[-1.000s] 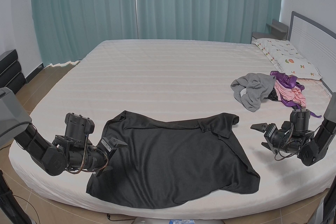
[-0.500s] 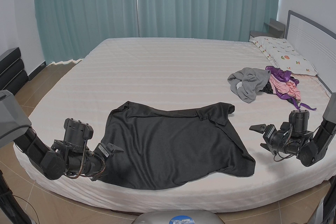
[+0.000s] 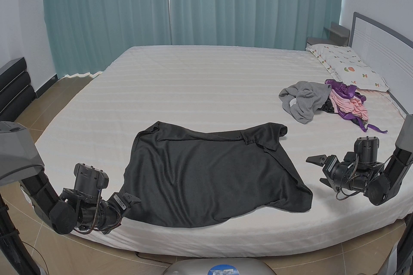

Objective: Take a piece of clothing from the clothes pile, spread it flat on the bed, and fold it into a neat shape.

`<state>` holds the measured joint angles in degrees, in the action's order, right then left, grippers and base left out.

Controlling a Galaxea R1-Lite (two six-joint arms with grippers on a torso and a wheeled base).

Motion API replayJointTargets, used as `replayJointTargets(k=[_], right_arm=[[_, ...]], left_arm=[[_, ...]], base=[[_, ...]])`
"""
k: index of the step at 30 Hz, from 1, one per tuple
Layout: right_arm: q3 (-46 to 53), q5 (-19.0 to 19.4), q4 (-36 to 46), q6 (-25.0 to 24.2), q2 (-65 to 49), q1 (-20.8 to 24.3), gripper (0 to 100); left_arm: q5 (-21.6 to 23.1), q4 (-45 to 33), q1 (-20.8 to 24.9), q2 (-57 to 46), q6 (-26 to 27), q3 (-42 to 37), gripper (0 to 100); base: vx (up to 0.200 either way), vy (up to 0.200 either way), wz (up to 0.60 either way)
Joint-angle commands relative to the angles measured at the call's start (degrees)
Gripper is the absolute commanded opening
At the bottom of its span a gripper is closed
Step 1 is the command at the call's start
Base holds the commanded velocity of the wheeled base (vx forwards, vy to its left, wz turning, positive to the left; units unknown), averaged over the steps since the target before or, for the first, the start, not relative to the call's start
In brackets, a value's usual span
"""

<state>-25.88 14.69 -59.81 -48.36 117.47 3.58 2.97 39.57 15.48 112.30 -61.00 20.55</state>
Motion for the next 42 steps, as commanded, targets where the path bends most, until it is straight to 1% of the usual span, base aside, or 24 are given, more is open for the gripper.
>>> replayJointTargets(k=[1,3,10,12,13,18,19,21,25,26,27,30,33,36,38,40,41,42], right_arm=[[0.0,0.0,0.0,0.5,0.7,0.0,100],[0.1,0.0,0.0,0.8,0.7,0.0,100],[0.4,0.0,0.0,0.8,0.8,0.5,100],[0.4,0.0,0.0,0.8,0.8,0.5,100],[0.5,0.0,0.0,0.8,0.8,0.8,100],[0.6,0.0,0.0,0.9,1.1,0.8,100],[0.7,0.0,0.1,1.1,1.2,0.9,100],[1.0,0.0,0.3,1.8,1.2,1.1,100],[2.8,0.0,0.2,7.0,2.5,1.5,100],[2.9,0.0,0.2,7.3,2.6,1.6,100],[3.8,0.0,0.1,9.7,3.6,2.0,100],[4.6,-0.1,0.0,12.9,4.9,2.3,100],[4.2,-0.3,0.0,14.0,5.7,3.3,100],[2.8,-1.2,0.0,15.8,6.9,3.9,100],[1.5,-2.0,0.0,17.9,8.2,4.2,100],[0.0,-3.8,0.0,21.2,10.6,4.2,100],[0.0,-3.8,0.0,21.2,10.6,4.2,100],[-1.6,-5.8,-0.1,23.0,12.4,4.2,100]], left_arm=[[-1.8,4.3,-1.7,5.4,2.1,-2.4,100],[-2.7,6.0,-2.3,6.9,2.6,-2.5,100],[-2.2,7.5,-5.6,8.0,3.0,-1.2,100],[-2.1,7.6,-5.6,8.0,3.0,-1.2,100],[-2.1,10.1,-5.9,9.2,3.1,-1.1,100],[-2.1,13.8,-5.9,10.9,4.0,-0.9,100],[-2.2,14.1,-5.9,11.4,4.6,-0.9,0],[-2.3,14.5,-5.9,11.8,5.0,-0.6,0],[-2.4,14.7,-6.0,12.2,5.1,-0.5,0],[-2.5,14.7,-6.0,12.2,5.1,-0.4,0],[-2.7,14.7,-6.5,12.4,5.1,-0.3,0],[-2.7,15.4,-7.7,12.2,5.1,-0.4,0],[-2.7,15.5,-8.0,11.3,5.0,-1.0,0],[-2.7,15.4,-8.0,9.6,4.8,-1.7,0],[-2.7,15.4,-8.0,9.0,4.8,-1.9,0],[-2.8,15.4,-8.5,8.3,4.8,-1.9,0],[-2.8,15.4,-8.5,8.3,4.8,-1.9,0],[-2.7,15.4,-8.8,8.1,4.8,-1.9,0]], base=[[0.0,0.0,0.0],[0.0,0.0,0.0],[0.0,0.0,0.0],[0.0,0.0,0.0],[0.0,0.0,0.0],[0.0,0.0,0.0],[0.0,0.0,0.0],[0.0,0.0,0.0],[0.0,0.0,0.0],[0.0,0.0,0.0],[0.0,0.0,0.0],[0.0,0.0,0.0],[0.0,0.0,0.0],[0.0,0.0,0.0],[0.0,0.0,0.0],[0.0,0.0,0.0],[0.0,0.0,0.0],[0.0,0.0,0.0]])
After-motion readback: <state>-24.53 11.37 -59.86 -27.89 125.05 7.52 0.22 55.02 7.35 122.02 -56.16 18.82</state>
